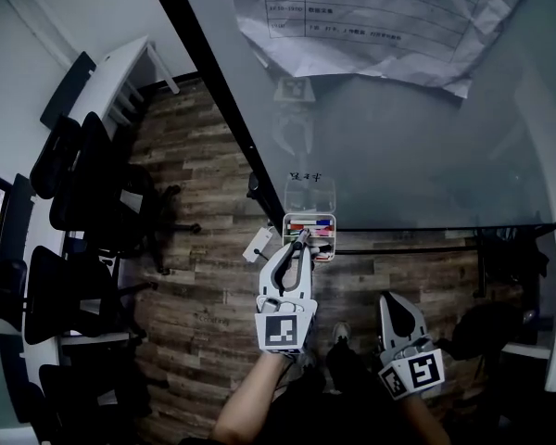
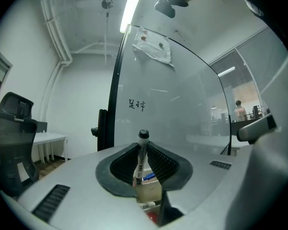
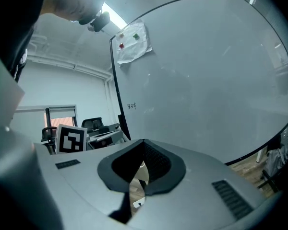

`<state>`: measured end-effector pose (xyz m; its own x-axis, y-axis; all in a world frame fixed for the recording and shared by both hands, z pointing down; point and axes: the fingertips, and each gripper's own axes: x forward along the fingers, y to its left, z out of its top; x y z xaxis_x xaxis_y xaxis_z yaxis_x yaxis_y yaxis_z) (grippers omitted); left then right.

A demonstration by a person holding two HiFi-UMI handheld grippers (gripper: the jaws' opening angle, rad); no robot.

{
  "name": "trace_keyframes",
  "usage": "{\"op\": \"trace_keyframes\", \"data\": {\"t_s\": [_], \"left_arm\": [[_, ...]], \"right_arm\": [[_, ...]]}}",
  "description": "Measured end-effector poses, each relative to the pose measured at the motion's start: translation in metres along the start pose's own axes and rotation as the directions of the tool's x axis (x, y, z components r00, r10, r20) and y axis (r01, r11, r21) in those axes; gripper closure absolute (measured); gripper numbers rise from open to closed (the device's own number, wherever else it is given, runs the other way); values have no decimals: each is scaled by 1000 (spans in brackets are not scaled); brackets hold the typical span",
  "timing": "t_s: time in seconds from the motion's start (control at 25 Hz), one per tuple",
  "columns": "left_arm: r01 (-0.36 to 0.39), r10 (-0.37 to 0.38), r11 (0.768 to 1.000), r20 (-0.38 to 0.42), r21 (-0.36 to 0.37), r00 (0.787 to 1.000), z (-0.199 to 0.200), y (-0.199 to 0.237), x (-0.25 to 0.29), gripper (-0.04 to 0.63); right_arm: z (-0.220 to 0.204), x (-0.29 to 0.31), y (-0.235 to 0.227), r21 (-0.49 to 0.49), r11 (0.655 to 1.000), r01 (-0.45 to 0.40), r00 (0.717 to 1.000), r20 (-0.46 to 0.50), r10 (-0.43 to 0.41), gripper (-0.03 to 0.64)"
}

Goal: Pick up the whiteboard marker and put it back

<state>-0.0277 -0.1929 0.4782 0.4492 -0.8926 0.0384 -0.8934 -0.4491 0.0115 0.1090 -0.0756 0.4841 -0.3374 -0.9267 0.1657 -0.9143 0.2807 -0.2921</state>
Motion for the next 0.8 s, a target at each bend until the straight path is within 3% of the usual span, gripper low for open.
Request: {"op": "trace_keyframes", "data": {"t_s": [0.2,0.4,0.6,0.8], "left_arm": [[3,-3,1000,20,-25,1000,12,-2,-16,523],[21,-21,1000,13,19,1000,13,-4,-36,523],[8,-6,999,38,-51,999,22,-7,-57,523],[5,-4,1000,29,-14,1000,28,-5,-81,523]], "right_arm": [[4,-8,11,-14,1000,-5,1000,14,5,604],[7,-18,21,-28,1000,-7,1000,30,8,604],[8,-30,30,-39,999,-6,999,38,8,604],[7,-40,41,-51,999,-8,999,49,10,604]]}}
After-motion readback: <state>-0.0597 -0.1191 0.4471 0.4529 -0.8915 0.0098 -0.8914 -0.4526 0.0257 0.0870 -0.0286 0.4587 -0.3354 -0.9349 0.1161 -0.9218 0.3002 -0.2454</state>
